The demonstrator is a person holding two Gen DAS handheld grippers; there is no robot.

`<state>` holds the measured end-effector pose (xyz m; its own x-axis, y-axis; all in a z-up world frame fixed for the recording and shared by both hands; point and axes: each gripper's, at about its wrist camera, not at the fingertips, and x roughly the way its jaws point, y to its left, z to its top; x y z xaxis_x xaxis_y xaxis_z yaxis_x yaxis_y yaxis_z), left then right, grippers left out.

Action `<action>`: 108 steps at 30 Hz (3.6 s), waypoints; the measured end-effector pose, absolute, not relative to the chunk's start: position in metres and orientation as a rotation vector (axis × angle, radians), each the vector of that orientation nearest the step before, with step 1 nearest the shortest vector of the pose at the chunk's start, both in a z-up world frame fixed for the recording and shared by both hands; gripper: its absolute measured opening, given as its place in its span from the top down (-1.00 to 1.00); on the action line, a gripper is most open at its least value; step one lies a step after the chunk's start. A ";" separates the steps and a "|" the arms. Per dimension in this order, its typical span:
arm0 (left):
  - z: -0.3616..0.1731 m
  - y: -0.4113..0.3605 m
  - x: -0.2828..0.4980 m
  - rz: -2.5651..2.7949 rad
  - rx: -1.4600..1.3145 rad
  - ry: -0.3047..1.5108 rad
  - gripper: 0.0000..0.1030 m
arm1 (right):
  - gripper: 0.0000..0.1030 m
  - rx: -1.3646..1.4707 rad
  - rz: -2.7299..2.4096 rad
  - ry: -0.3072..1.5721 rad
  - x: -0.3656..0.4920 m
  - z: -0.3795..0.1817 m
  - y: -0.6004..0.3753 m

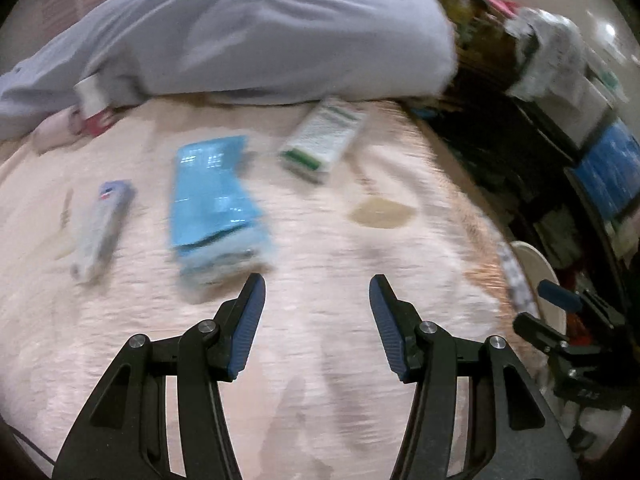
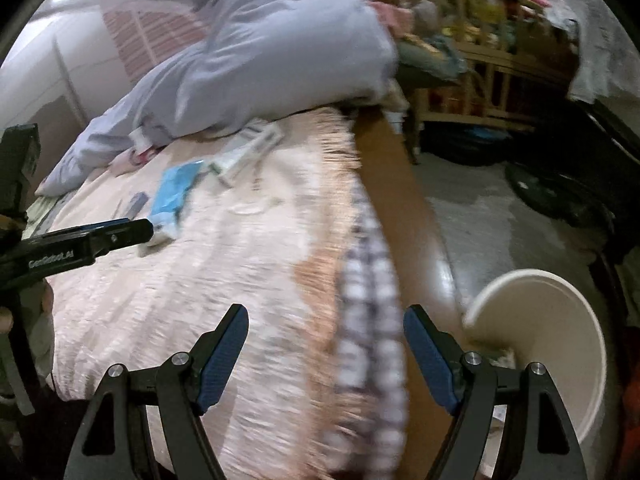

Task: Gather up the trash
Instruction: 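Move both open grippers back over the bed, then grasp the white medicine box with the left gripper while the right gripper grasps the blue wrapper, then carry the medicine box and blue wrapper over the cream bin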

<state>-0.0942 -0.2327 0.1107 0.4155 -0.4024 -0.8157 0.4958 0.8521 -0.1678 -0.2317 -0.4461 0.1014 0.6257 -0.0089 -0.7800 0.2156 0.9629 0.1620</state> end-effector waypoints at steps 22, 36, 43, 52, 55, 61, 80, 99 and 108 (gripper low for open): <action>0.072 -0.068 -0.015 -0.302 -0.051 1.043 -0.02 | -0.63 0.094 0.150 0.989 -0.053 0.068 -0.280; 0.044 -0.093 0.056 -0.271 0.018 1.052 -0.02 | -0.15 0.102 0.190 1.018 -0.023 0.041 -0.276; 0.030 -0.099 0.066 -0.281 -0.003 1.077 0.03 | -0.11 0.137 0.221 0.985 -0.045 0.050 -0.295; 0.057 -0.097 0.008 -0.361 -0.018 1.052 0.10 | -0.10 0.151 0.212 0.970 -0.084 0.059 -0.304; 0.067 -0.105 -0.015 -0.391 -0.016 1.044 0.10 | -0.10 0.157 0.200 0.955 -0.100 0.066 -0.309; 0.083 -0.134 -0.054 -0.454 0.021 1.024 0.10 | -0.10 0.136 0.168 0.940 -0.129 0.075 -0.316; 0.125 -0.244 -0.128 -0.653 0.170 0.941 0.10 | -0.11 0.190 -0.003 0.894 -0.226 0.099 -0.400; 0.133 -0.345 -0.178 -0.819 0.295 0.920 0.10 | -0.11 0.241 -0.166 0.878 -0.288 0.105 -0.481; 0.125 -0.403 -0.206 -0.904 0.350 0.935 0.10 | -0.11 0.282 -0.264 0.900 -0.321 0.094 -0.530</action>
